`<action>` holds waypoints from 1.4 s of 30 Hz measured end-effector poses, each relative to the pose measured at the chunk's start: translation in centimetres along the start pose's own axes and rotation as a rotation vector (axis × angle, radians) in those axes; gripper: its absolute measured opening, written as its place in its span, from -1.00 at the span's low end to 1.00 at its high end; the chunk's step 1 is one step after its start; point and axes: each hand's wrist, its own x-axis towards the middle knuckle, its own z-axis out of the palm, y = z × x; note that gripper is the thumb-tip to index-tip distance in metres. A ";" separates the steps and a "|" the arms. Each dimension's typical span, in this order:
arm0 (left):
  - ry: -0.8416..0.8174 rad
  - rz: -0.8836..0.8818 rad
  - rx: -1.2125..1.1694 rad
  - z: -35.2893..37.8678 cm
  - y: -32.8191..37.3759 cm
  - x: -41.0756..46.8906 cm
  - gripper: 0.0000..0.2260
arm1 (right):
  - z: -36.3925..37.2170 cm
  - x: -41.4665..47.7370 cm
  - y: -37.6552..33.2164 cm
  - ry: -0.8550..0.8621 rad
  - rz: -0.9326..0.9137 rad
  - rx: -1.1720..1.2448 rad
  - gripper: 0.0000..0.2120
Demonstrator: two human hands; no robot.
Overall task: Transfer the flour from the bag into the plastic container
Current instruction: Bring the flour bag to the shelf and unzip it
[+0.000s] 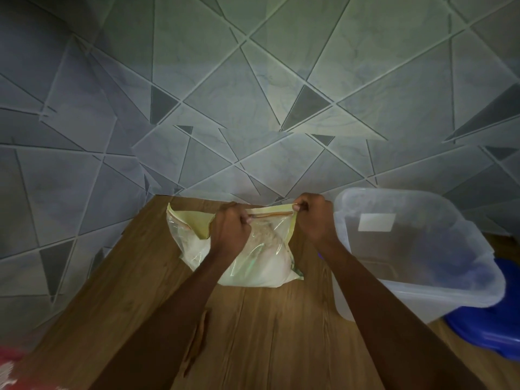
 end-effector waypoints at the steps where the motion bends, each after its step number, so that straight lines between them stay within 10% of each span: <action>1: -0.005 -0.003 0.020 -0.5 -0.6 0.1 -0.93 | 0.0 0.1 -0.1 0.003 0.013 -0.008 -0.80; 14: -0.067 0.086 0.198 -2.7 -0.5 1.0 -0.91 | 4.4 0.0 -5.3 -0.306 -0.534 -0.745 -0.74; 42: -0.058 -0.099 0.317 -5.3 -4.9 0.8 -0.79 | 2.2 1.5 -3.9 -0.226 -0.423 -0.544 -0.88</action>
